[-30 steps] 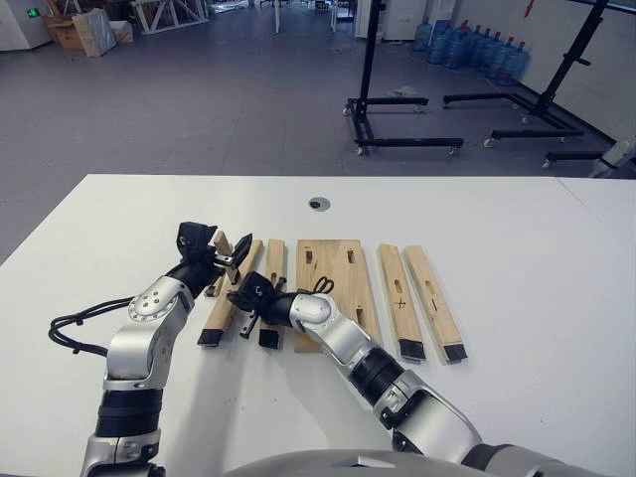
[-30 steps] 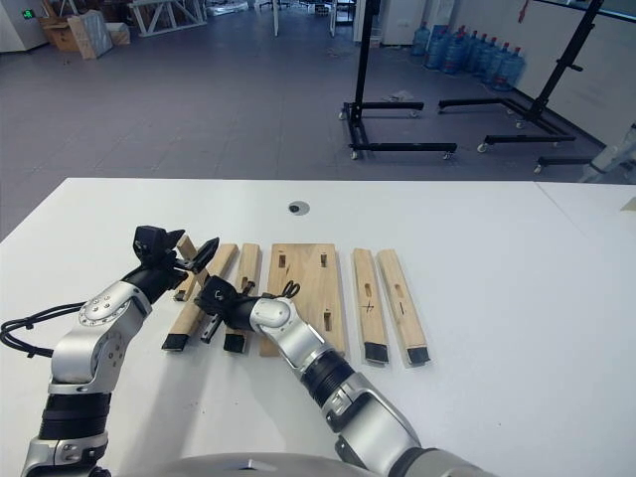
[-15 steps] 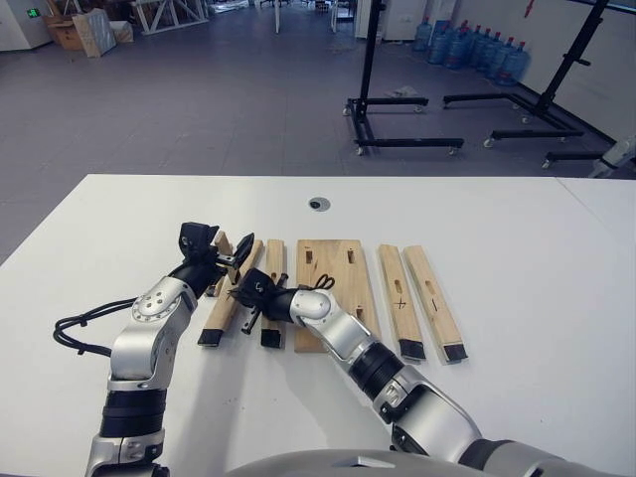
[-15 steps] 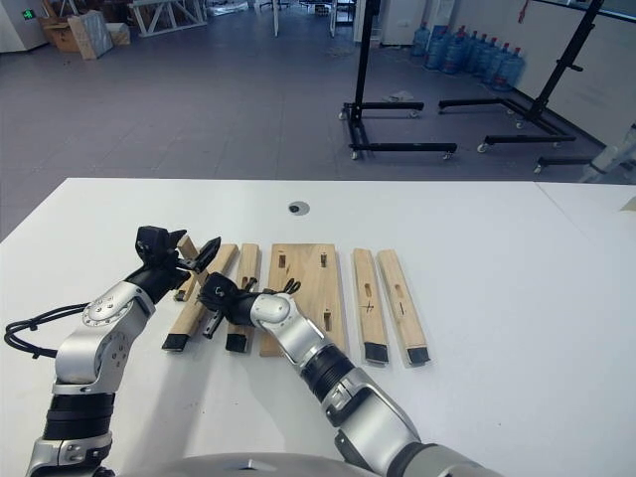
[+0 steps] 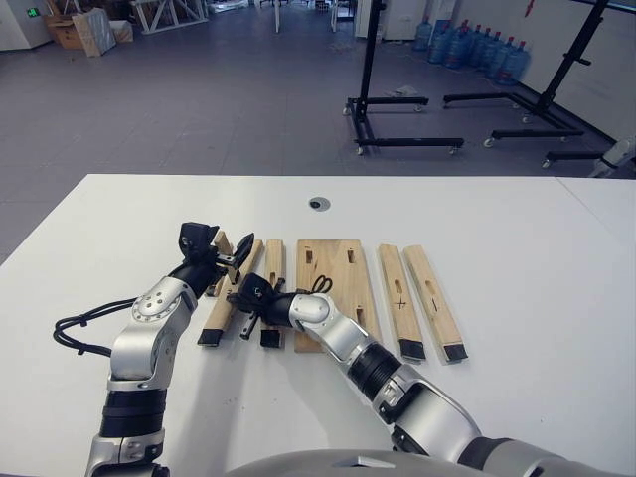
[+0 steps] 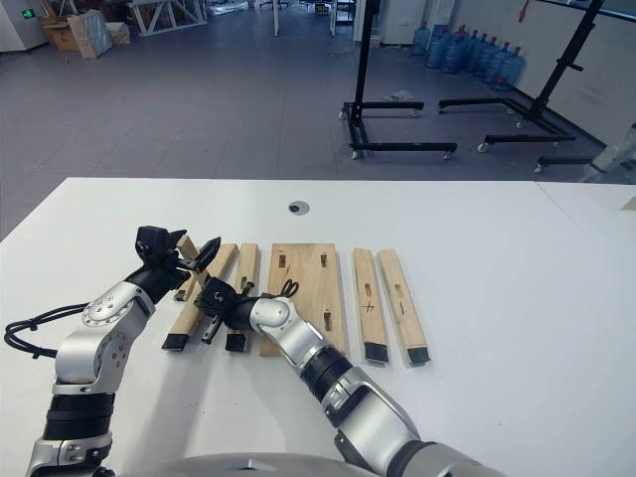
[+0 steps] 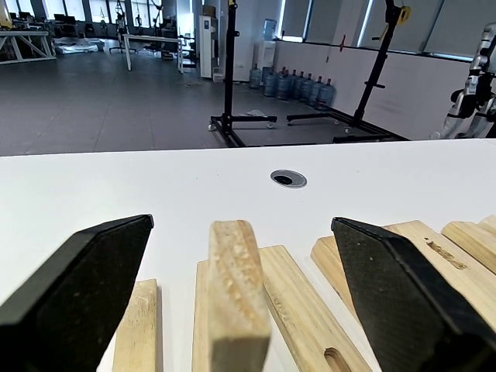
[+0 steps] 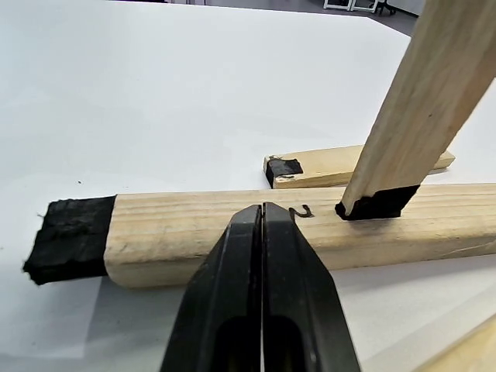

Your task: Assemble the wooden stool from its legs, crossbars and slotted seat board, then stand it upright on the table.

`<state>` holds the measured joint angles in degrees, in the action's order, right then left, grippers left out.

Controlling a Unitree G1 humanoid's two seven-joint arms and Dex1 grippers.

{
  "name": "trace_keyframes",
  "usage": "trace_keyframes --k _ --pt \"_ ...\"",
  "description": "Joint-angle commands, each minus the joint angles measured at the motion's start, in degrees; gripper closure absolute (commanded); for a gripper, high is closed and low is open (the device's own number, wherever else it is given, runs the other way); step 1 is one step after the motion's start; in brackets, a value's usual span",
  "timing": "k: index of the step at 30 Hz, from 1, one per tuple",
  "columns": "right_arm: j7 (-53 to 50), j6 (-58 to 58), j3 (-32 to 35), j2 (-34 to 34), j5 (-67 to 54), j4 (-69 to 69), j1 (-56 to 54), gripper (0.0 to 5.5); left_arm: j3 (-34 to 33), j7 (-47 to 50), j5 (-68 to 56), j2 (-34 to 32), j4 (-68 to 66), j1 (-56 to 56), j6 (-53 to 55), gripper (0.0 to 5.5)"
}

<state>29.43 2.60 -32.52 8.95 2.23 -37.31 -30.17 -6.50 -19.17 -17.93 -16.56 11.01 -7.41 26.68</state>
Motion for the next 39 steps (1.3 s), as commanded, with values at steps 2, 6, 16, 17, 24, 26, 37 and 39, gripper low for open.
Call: trace_keyframes --k 2,6,16,17,24,26,37,39 --pt "-0.52 3.3 -0.45 10.09 1.4 -2.5 -8.14 5.48 0.11 0.75 0.25 0.32 0.44 -0.27 0.45 1.26" --pt "0.78 5.74 2.17 9.84 -2.46 2.52 -8.33 5.48 -0.21 0.74 0.2 0.37 0.39 -0.07 0.21 1.26" --pt "1.29 9.48 2.39 9.27 -4.23 8.57 -7.71 5.48 -0.46 0.1 -0.22 -0.54 1.4 -0.35 1.32 1.26" --pt "1.4 9.66 2.43 9.19 -4.34 8.89 -7.69 5.48 -0.53 0.06 -0.24 -0.7 1.79 -0.06 1.53 1.26" --pt "0.5 9.05 -0.37 11.56 -1.44 0.03 -9.16 5.48 -2.47 1.13 -1.21 -0.32 1.8 -0.1 3.13 1.26" --pt "0.67 9.8 -0.13 11.17 -1.43 -0.58 -9.55 5.48 -2.1 0.8 -1.23 -0.62 2.23 0.09 3.32 1.26" --pt "0.53 10.1 -0.98 10.4 -1.14 0.35 -8.88 5.5 3.53 0.67 5.68 -3.3 3.31 3.78 2.56 2.43" --pt "0.37 10.23 -0.86 10.45 -1.29 0.24 -8.97 5.5 2.27 1.66 5.31 -2.67 3.96 4.09 2.41 2.86"
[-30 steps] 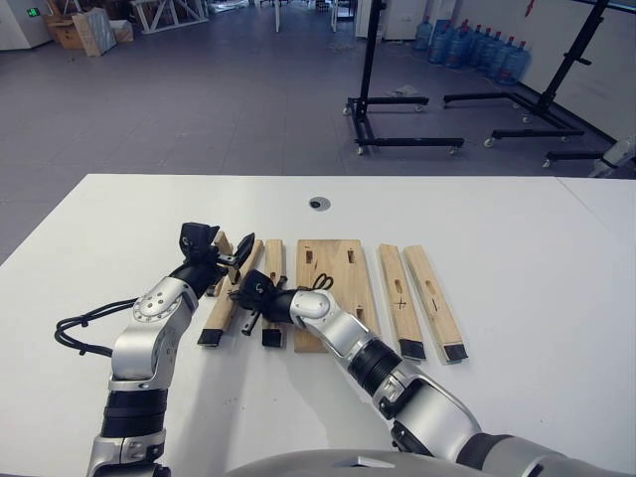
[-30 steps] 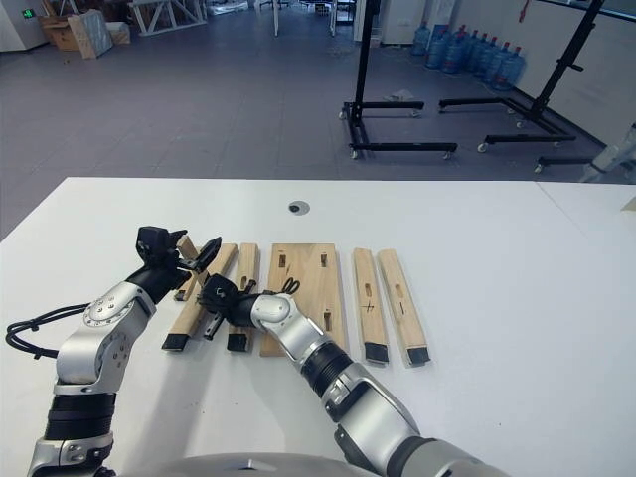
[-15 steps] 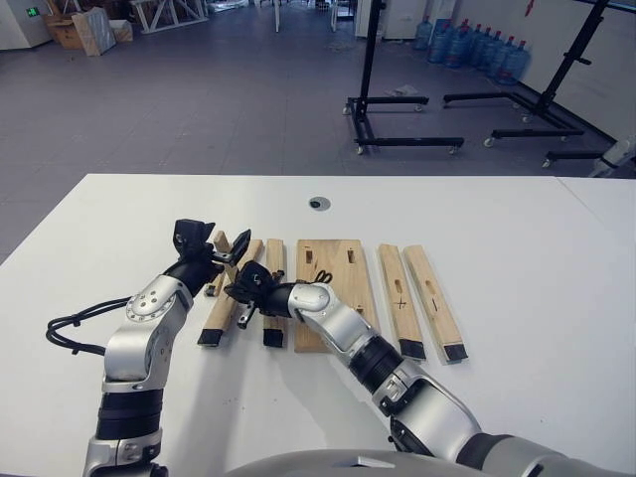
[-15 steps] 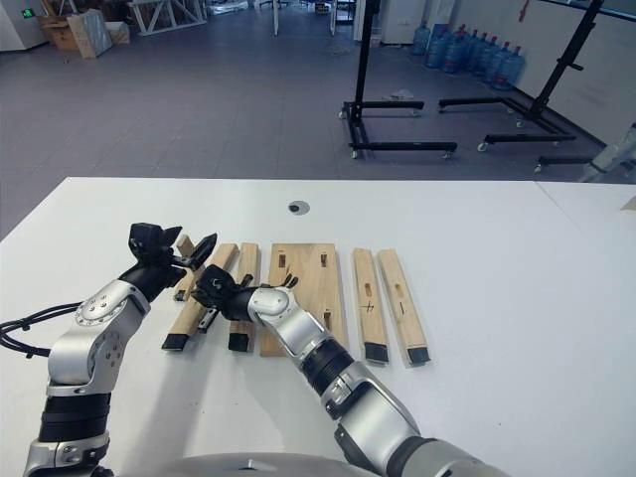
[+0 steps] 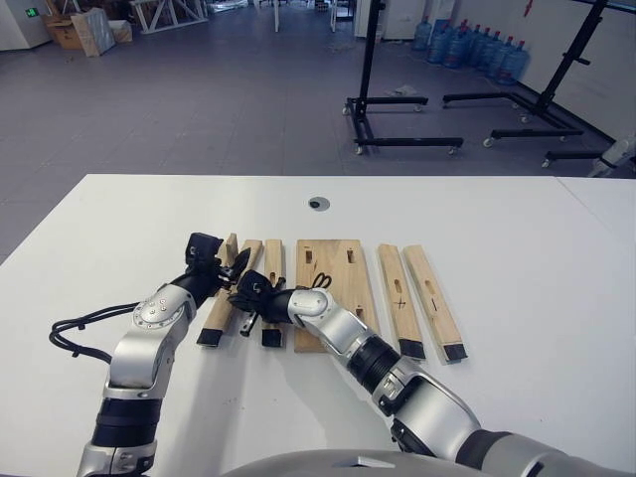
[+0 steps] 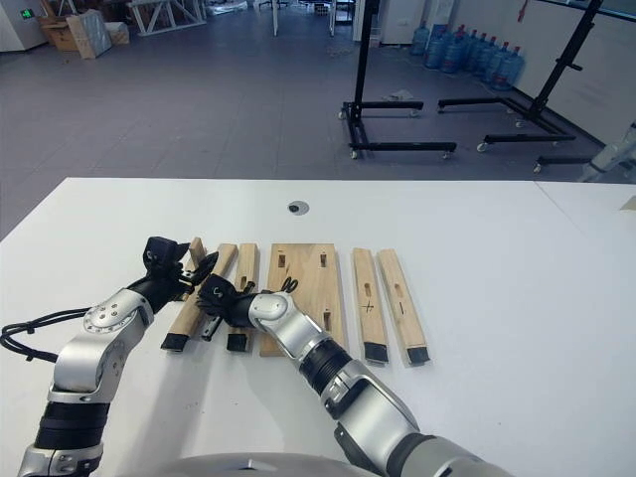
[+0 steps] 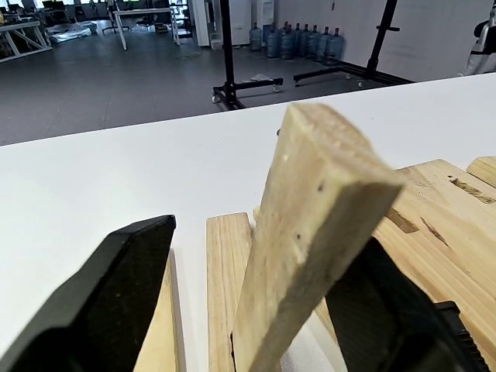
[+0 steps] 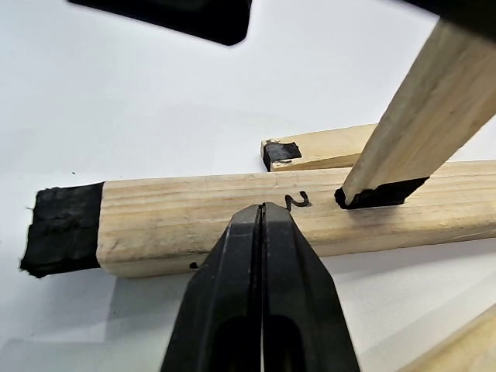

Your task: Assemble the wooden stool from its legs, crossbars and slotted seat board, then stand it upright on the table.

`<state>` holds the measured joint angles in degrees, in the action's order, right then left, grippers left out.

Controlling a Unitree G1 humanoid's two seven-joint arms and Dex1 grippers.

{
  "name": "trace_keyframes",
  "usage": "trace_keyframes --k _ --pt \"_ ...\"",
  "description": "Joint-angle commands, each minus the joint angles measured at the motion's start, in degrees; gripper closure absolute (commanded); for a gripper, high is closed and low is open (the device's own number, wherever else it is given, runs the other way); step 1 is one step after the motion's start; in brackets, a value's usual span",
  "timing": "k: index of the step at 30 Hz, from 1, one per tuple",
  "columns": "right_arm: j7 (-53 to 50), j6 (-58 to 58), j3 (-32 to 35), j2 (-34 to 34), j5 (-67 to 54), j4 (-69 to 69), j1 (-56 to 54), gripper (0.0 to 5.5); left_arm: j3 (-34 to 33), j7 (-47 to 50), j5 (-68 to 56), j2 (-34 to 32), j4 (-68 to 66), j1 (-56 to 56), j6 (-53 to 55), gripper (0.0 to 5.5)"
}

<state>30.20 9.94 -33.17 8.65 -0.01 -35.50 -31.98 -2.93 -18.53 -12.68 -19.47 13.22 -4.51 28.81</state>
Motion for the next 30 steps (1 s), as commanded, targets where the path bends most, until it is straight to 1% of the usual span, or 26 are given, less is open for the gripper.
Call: trace_keyframes --k 1,5,6,11,16,21,23,26,30 --pt "-0.46 2.97 -0.19 10.76 0.91 -1.54 -7.13 5.5 -1.8 1.39 -0.34 0.54 2.18 1.27 0.39 3.16" --pt "-0.65 3.34 -0.13 10.86 0.8 -1.69 -7.04 5.5 -2.58 2.9 -1.46 2.04 4.87 1.26 1.88 3.93" --pt "-0.67 3.46 -0.17 10.88 0.83 -1.74 -7.07 5.5 -2.46 3.23 -1.2 2.23 5.11 0.86 2.04 4.23" --pt "-0.78 4.07 -1.01 10.84 1.51 -1.73 -7.07 5.5 -0.88 4.26 0.21 2.36 4.63 -0.79 3.21 5.12" --pt "-1.14 4.44 -1.42 10.93 1.76 -1.96 -7.05 5.5 -0.57 4.98 0.38 2.65 3.21 -2.72 4.72 5.12" --pt "-1.47 5.01 0.03 11.0 0.51 -0.22 -7.64 5.5 -1.78 5.34 -1.82 4.04 3.48 -3.01 6.81 5.12" --pt "-1.27 6.13 0.83 10.22 -0.26 2.97 -7.7 5.5 -1.92 5.33 -2.05 4.31 3.83 -3.08 7.34 5.12" --pt "-0.36 10.3 3.53 8.21 -3.62 12.08 -7.34 5.5 -2.86 5.33 -1.96 4.15 3.88 -3.15 7.82 5.12" --pt "-0.38 13.99 5.22 7.93 -6.45 18.36 -6.42 5.5 -4.85 8.08 -4.28 6.29 8.28 -2.82 12.54 5.12"
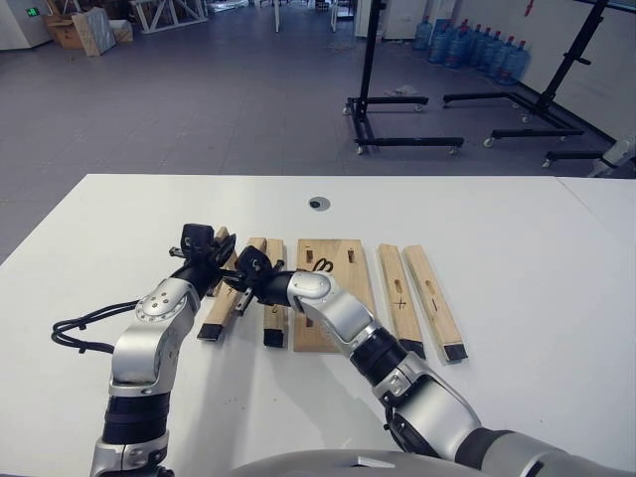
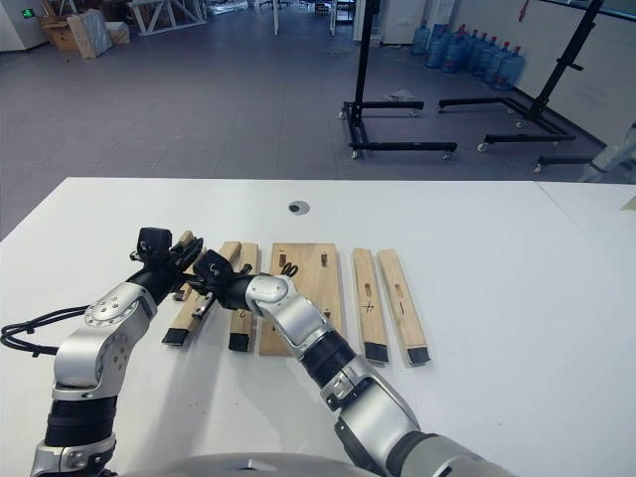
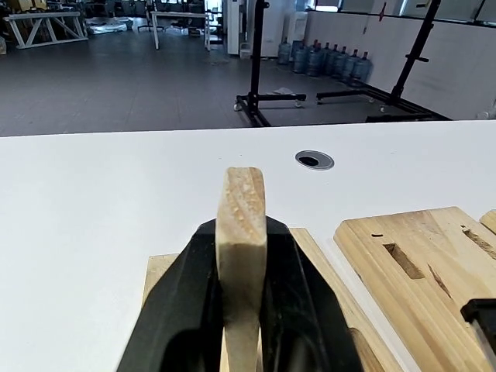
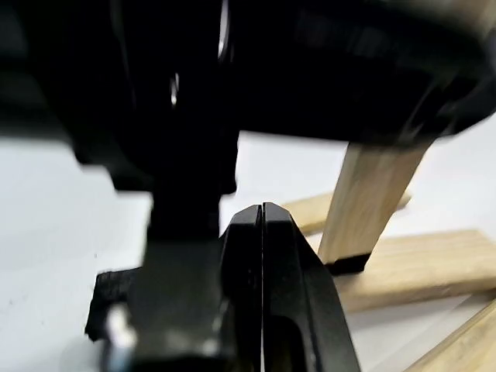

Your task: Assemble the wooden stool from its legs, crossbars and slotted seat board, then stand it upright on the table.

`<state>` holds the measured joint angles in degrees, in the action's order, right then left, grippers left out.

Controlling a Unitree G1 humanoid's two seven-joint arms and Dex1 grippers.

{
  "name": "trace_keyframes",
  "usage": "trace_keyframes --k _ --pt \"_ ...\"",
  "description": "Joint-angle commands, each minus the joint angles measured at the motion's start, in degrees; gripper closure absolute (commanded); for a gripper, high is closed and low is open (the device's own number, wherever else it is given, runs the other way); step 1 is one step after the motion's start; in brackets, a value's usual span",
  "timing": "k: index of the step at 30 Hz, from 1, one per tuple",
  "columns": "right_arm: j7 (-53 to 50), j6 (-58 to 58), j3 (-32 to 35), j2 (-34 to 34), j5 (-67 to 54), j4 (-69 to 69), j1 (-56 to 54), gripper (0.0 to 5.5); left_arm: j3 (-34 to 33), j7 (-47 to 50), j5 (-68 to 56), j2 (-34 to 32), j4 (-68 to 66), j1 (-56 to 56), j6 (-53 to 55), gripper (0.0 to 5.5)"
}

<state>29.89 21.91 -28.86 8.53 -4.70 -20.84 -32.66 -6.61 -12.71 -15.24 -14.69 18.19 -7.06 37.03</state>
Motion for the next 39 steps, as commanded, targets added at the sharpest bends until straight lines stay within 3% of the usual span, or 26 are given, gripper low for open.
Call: trace_keyframes --k 1,4,7,20,25,31,39 --pt "-0.3 2.1 0.64 7.91 -1.64 3.7 -5.41 5.5 -1.99 3.57 -2.77 2.71 4.69 -0.36 6.38 5.12" --pt "-0.8 -0.77 -0.85 6.67 -0.18 1.62 -3.7 5.5 -4.05 5.77 -6.37 4.97 7.74 -1.59 11.61 5.12" --pt "-0.53 -3.88 -1.25 3.39 1.08 0.98 -1.39 5.5 -2.15 4.85 -5.04 2.7 7.58 -2.18 11.05 5.12" --pt "7.86 -4.49 -1.45 -12.17 2.46 19.58 10.78 5.5 -1.52 3.94 -3.71 1.05 4.98 -3.11 7.65 5.12" --pt "4.97 -12.82 -6.14 -10.8 7.64 18.39 12.55 5.5 -1.52 4.05 -3.76 1.27 4.41 -3.61 7.21 5.12" --pt "-4.19 -18.79 -8.61 -5.96 17.53 4.3 6.68 5.5 -1.39 4.27 -4.16 1.47 5.07 -3.84 7.6 5.12" --pt "-8.58 -22.69 -10.42 -0.71 24.18 -8.79 1.3 5.5 -0.57 4.7 -4.27 2.1 6.5 -3.3 8.17 5.12"
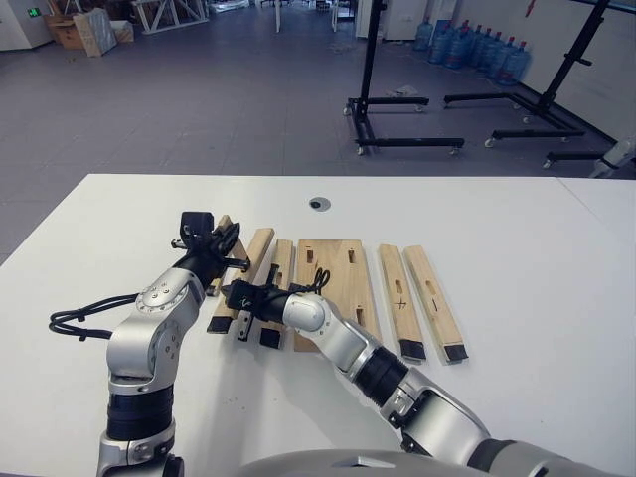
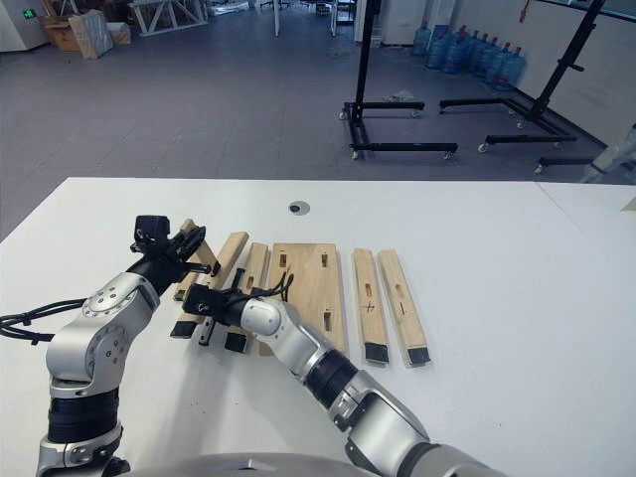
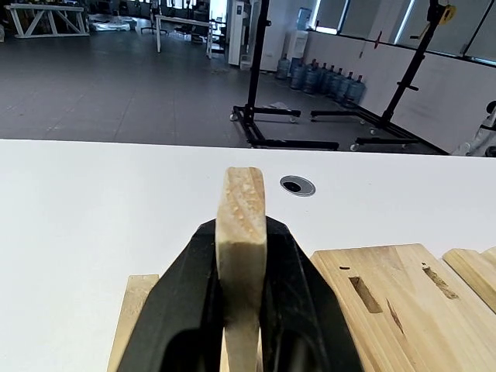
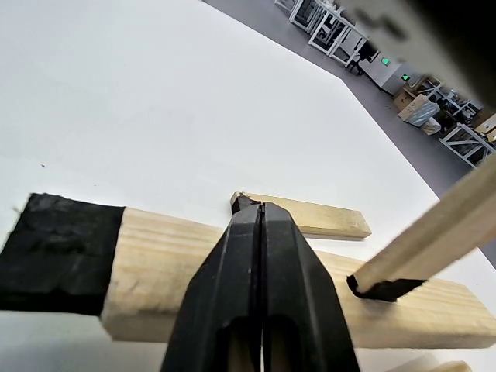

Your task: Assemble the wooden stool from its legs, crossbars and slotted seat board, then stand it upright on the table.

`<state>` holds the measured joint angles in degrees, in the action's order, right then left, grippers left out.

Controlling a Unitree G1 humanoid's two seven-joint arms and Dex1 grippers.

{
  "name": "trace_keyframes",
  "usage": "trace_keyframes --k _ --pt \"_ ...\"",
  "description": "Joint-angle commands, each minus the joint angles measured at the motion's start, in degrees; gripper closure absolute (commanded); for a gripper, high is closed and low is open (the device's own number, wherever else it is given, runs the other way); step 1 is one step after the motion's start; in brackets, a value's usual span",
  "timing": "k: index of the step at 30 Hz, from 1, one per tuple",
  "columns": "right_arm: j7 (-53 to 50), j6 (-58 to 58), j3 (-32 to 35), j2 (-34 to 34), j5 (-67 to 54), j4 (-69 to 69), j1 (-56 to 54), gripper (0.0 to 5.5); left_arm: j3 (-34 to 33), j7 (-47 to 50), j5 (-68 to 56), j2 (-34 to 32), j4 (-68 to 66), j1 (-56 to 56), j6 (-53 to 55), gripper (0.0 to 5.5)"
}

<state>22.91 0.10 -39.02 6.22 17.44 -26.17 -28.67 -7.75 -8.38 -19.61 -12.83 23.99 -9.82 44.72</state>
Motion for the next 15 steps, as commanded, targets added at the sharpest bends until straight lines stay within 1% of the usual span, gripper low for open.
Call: trace_keyframes --k 1,6,10,15 --pt "-2.16 -1.16 0.15 1.82 2.45 -4.25 -3.14 5.5 0.72 0.42 0.16 0.26 0.81 -0.45 0.47 5.12" --pt "-4.72 -2.99 1.72 1.95 4.16 -7.82 -4.82 5.5 1.79 -0.11 1.21 -0.53 0.8 1.12 -0.91 5.12" --pt "-3.54 -3.76 1.7 2.23 3.97 -8.53 -3.55 5.5 2.67 -0.88 3.62 -0.79 -2.54 3.86 -5.14 5.12" --pt "-2.91 -4.9 0.76 3.25 4.54 -11.61 -3.38 5.5 3.0 -0.66 4.62 1.45 -7.0 6.84 -10.37 5.12"
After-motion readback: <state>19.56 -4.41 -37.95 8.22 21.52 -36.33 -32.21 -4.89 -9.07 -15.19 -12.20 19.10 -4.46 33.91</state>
